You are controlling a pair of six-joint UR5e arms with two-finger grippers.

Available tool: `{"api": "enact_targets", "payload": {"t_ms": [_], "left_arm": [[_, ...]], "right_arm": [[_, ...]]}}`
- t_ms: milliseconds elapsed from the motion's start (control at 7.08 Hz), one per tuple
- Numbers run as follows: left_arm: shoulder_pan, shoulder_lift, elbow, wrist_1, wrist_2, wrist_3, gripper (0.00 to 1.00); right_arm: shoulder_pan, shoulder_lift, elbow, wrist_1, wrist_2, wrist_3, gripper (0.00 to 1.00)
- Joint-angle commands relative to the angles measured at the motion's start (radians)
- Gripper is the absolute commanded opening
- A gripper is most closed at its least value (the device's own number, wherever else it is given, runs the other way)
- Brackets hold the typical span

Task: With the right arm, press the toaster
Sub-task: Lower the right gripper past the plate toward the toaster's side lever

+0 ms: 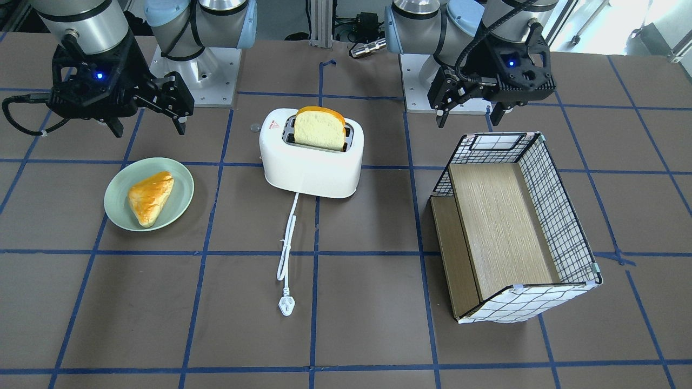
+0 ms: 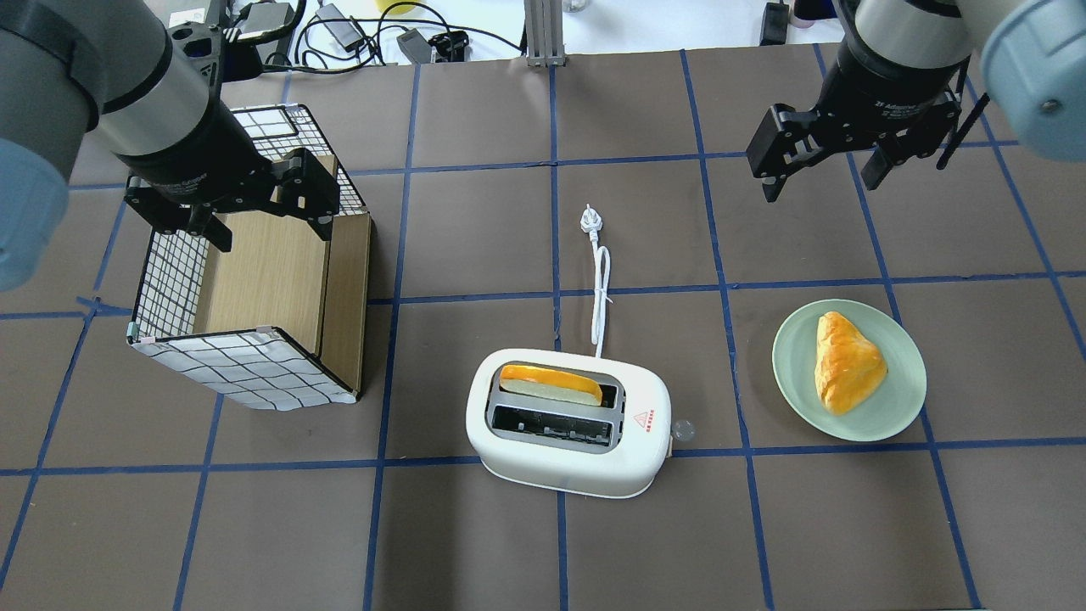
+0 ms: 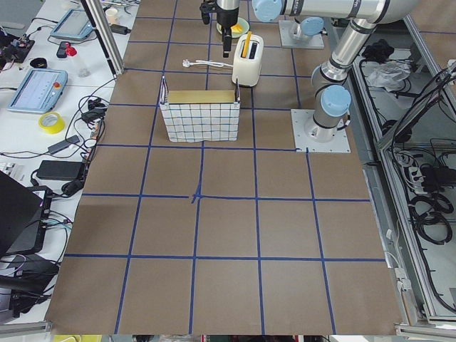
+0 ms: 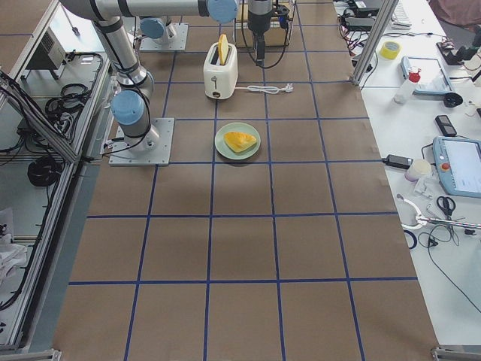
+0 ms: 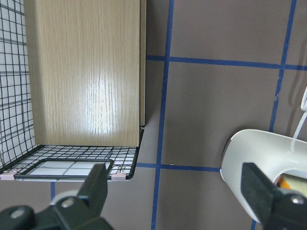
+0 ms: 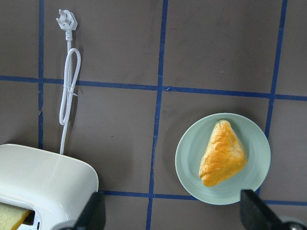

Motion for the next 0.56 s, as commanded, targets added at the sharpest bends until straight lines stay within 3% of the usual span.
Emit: {"api": "enact_targets", "payload": {"t_ms": [0, 141, 282, 424], "left_arm": [[0.000, 0.000, 0.000, 0.000, 0.000, 0.000, 1.00], [0.000, 0.000, 0.000, 0.001, 0.000, 0.000, 1.00], [0.000, 0.000, 0.000, 0.001, 0.000, 0.000, 1.00], [0.000, 0.000, 0.000, 0.000, 0.000, 0.000, 1.00]], "right_arm": [[0.000, -0.016, 0.019, 0.029, 0.003, 0.016, 0.90], [0.000, -0.046, 0.057, 0.033, 0.001, 0.069, 0.59], [-0.002, -0.078, 0.112, 0.034, 0.001, 0.074, 0.12], [-0.003, -0.102, 0.165, 0.046, 0.007, 0.074, 0.00]]}}
